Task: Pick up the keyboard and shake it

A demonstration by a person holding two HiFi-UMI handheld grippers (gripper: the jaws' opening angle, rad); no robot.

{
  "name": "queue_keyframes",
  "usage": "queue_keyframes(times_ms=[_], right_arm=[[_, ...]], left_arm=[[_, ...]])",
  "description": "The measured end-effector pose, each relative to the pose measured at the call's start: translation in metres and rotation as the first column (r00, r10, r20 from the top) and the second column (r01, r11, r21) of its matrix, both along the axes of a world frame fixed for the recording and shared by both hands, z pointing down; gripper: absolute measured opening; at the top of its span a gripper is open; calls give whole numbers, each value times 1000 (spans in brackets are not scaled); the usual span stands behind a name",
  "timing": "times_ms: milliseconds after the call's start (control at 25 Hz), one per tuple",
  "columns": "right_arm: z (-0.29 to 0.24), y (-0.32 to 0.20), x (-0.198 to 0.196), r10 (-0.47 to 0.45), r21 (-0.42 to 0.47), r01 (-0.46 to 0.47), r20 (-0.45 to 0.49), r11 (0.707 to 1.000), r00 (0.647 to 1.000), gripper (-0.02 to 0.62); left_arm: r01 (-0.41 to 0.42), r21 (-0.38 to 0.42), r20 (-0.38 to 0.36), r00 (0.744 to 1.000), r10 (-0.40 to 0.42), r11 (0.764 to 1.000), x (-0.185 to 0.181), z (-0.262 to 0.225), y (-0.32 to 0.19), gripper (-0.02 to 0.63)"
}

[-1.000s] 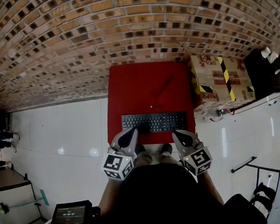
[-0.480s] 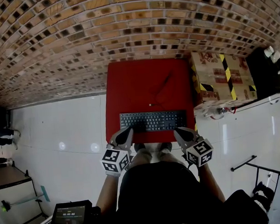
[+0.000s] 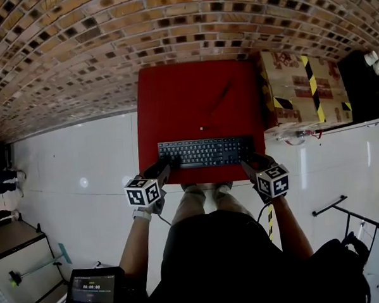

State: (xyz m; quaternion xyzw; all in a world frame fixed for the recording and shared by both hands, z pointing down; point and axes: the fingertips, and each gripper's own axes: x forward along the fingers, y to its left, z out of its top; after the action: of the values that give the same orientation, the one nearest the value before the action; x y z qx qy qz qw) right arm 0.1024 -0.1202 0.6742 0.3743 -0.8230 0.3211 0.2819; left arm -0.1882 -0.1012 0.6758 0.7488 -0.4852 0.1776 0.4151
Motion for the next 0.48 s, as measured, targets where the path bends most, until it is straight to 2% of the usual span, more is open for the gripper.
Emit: queue_keyframes(times_ms=[200,480], right_arm=[[63,-6,29,21,-148,-39,-121,988,992,258],[123,-18,45,38,-316,-93,-177,944,983,323]], left_arm=[[-13,-183,-19,1000,10,983,-16,67,2,251],[-33,-306,2,999,35,951,-29,116,-12,286]])
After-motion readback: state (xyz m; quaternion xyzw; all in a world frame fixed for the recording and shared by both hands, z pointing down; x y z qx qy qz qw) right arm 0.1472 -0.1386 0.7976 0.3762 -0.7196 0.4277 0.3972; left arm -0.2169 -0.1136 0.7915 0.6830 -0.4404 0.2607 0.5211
